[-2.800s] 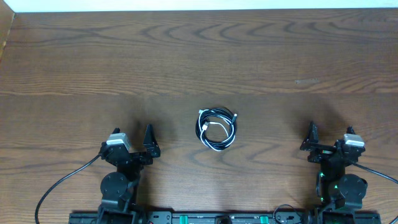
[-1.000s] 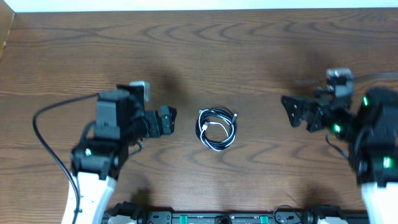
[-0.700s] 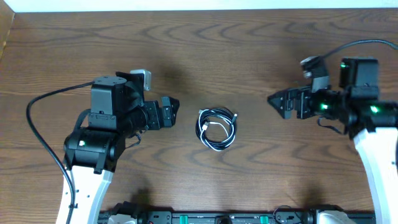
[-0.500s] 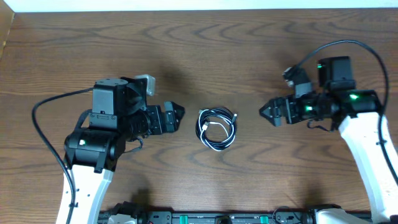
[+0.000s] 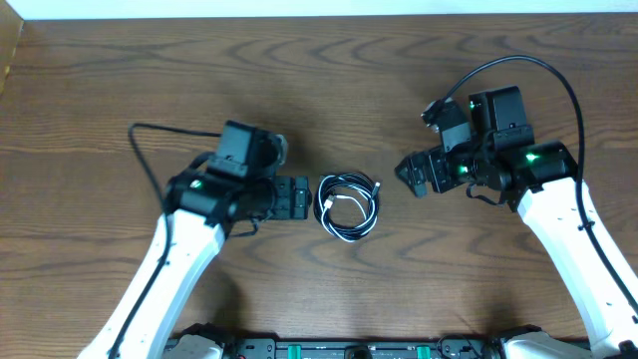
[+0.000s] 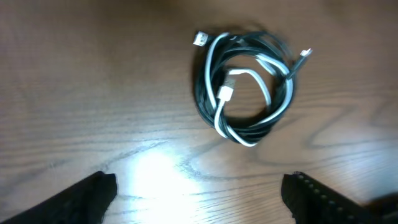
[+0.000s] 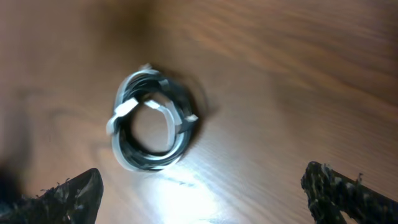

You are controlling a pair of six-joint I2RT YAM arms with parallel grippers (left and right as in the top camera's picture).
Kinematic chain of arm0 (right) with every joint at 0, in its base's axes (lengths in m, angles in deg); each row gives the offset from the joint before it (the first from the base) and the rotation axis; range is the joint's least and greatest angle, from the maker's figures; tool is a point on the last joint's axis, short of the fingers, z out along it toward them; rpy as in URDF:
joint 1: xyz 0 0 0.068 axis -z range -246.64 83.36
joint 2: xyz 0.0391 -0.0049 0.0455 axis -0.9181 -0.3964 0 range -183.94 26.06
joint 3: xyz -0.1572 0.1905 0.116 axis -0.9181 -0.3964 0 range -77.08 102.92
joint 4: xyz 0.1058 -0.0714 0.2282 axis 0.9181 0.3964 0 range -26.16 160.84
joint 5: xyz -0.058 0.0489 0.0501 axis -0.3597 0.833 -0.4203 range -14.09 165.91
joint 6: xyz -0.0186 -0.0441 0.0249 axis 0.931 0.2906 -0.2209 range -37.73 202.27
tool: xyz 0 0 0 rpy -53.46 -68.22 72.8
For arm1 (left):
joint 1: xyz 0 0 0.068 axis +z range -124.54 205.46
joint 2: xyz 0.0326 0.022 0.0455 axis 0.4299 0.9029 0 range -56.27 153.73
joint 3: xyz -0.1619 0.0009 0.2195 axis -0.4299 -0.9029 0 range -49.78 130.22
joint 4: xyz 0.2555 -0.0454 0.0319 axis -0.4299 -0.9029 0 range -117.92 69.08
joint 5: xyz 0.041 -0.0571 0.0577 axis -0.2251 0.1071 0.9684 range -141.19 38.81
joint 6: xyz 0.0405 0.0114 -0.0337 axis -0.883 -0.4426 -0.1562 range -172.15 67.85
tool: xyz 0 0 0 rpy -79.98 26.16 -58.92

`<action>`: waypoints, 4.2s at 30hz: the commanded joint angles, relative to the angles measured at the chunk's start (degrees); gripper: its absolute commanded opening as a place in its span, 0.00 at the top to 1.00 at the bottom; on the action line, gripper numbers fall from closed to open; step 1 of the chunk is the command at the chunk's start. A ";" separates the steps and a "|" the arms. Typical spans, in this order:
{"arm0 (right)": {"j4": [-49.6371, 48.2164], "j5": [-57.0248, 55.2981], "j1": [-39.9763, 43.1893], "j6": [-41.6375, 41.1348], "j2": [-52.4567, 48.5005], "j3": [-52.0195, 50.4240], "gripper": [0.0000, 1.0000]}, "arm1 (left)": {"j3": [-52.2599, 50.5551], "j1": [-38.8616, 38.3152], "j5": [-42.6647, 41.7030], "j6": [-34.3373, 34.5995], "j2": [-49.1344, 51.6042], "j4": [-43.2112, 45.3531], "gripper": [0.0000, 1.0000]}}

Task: Untangle cables
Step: 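Move both grippers inward toward the coiled cable bundle, then grasp the black and white cable bundle with the left gripper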

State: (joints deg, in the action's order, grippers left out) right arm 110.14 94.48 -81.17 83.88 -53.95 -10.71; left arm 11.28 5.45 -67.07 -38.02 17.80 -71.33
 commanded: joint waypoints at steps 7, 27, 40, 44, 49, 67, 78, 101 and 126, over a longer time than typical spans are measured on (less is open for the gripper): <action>-1.55 -18.05 -0.04 -9.46 0.26 0.68 0.01 | -0.33 -9.25 0.96 8.70 9.77 7.17 0.21; -0.63 -19.50 0.22 -9.94 0.17 0.55 0.01 | -0.57 -19.93 20.46 17.29 19.26 10.88 0.31; -0.68 -17.75 0.17 -9.94 0.17 0.48 0.01 | -0.90 -19.93 22.58 17.40 24.68 14.53 0.37; -0.72 -17.75 0.17 -9.94 0.17 0.48 0.01 | -0.90 -19.93 22.58 17.92 26.49 14.58 0.39; -0.90 -17.75 0.17 -9.94 0.17 0.48 0.01 | -0.90 -19.93 22.34 17.92 27.28 14.56 0.44; -1.07 -17.77 0.17 -9.94 0.17 0.31 0.01 | -0.90 -20.00 21.03 19.21 27.45 14.73 0.74; -1.03 -17.77 0.17 -9.92 0.17 0.26 0.01 | -0.94 -21.49 21.05 19.21 29.14 15.85 0.87; -0.85 -17.77 0.17 -9.92 0.17 0.26 0.01 | -0.96 -21.49 21.07 19.47 29.49 16.09 0.58; -4.11 -17.75 0.17 -9.97 0.15 -3.56 0.01 | 5.25 -21.49 19.87 14.84 19.76 8.48 0.92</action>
State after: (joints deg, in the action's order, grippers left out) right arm 106.82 76.36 -81.08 74.81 -53.95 -12.00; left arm 13.27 -15.91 -46.45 -19.88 44.11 -62.44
